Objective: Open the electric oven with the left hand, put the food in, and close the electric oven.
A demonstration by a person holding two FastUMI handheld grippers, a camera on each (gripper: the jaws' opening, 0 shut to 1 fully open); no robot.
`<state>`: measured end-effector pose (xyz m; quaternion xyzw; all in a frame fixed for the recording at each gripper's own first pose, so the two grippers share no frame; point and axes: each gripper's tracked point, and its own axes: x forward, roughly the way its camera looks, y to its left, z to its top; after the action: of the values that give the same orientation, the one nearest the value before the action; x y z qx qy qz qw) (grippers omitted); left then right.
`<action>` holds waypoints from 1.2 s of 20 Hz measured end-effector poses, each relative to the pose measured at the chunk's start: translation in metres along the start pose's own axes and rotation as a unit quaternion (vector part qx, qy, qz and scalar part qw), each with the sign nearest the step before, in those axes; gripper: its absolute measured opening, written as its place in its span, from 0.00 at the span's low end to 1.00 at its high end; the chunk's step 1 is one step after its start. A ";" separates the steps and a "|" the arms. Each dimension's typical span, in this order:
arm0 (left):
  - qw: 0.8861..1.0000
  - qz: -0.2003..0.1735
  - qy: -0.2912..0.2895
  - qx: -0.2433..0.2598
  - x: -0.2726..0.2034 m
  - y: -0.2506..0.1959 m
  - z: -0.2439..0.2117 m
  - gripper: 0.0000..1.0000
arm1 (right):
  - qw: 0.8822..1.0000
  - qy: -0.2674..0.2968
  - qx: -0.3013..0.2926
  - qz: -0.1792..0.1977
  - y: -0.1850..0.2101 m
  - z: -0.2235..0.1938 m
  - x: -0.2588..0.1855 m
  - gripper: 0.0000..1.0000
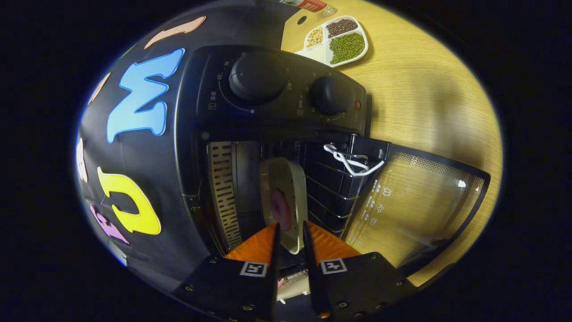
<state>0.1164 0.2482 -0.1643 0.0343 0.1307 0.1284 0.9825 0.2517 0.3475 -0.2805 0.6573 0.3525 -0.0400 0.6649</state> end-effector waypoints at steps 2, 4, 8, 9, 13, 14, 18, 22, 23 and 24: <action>1.000 -0.008 -0.004 0.003 0.000 -0.010 0.002 0.96 | 1.000 0.021 -0.011 0.011 0.006 -0.005 -0.011 0.74; 1.000 -0.016 -0.008 0.004 -0.001 -0.020 0.006 0.91 | 0.998 0.039 -0.039 0.018 0.005 -0.009 -0.025 0.96; 0.999 -0.038 -0.012 -0.005 -0.006 -0.047 0.009 0.98 | 0.988 0.064 -0.138 0.019 -0.001 -0.009 -0.066 0.97; 0.999 -0.044 -0.011 -0.005 -0.008 -0.054 0.007 1.00 | 0.983 0.069 -0.168 0.020 -0.004 -0.007 -0.076 0.97; 0.997 -0.072 -0.004 -0.010 -0.015 -0.083 0.001 0.91 | 0.960 0.066 -0.270 0.035 -0.004 0.011 -0.125 0.97; 0.997 -0.079 -0.001 -0.012 -0.018 -0.091 -0.002 0.96 | 0.953 0.061 -0.293 0.038 -0.005 0.018 -0.137 0.97; 0.995 -0.102 0.010 -0.019 -0.026 -0.119 -0.010 0.96 | 0.921 0.041 -0.384 0.050 -0.006 0.042 -0.180 0.97; 0.992 -0.121 0.031 -0.024 -0.033 -0.144 -0.029 0.91 | 0.882 0.016 -0.470 0.043 -0.019 0.072 -0.218 0.97; 0.991 -0.125 0.038 -0.021 -0.034 -0.149 -0.036 0.91 | 0.871 0.008 -0.489 0.041 -0.022 0.079 -0.226 0.97; 0.990 -0.129 0.045 -0.018 -0.035 -0.153 -0.042 1.00 | 0.861 -0.001 -0.507 0.039 -0.025 0.087 -0.234 0.97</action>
<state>0.1094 0.0924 -0.2116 -0.0066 0.1756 0.0043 0.9844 0.0999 0.1694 -0.1896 0.2425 0.2976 0.1694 0.9077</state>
